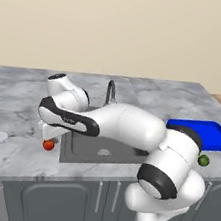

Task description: Pick up all produce items and place them in the sink. Turn on the sink faucet to wash them. Then turn the sink off and put them in the tray.

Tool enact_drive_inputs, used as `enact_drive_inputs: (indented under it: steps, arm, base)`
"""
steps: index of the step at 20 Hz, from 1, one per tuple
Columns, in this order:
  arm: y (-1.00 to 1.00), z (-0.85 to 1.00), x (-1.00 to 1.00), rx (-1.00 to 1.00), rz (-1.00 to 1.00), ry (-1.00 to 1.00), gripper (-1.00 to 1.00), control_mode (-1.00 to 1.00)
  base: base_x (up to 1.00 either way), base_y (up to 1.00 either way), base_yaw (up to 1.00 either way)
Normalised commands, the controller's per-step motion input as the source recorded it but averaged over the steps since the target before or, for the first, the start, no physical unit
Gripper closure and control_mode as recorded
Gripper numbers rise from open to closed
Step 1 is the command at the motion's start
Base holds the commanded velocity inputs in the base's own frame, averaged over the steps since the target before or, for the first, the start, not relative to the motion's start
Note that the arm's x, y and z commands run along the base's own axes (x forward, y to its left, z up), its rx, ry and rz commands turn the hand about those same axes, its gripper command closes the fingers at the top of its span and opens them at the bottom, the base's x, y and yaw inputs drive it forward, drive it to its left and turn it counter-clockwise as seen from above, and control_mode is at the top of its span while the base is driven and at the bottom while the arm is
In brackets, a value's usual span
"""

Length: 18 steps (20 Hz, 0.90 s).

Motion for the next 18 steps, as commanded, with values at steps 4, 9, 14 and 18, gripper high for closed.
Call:
enact_drive_inputs:
  steps: [4,9,14,18]
  arm:
    - [0.13,-0.35,0.08,0.00,0.04,-0.03,-1.00,-1.00]
    - [0.04,-0.29,0.11,0.00,0.03,-0.10,-1.00,-1.00]
    - [0.01,-0.19,0.18,0.05,0.03,-0.07,-1.00,-1.00]
    - [0.08,-0.18,0.14,0.05,0.01,-0.02,-1.00,-1.00]
  base:
    - [0.00,0.00,0.00]
    - [0.00,0.00,0.00]
    - [0.00,0.00,0.00]
    - [0.00,0.00,0.00]
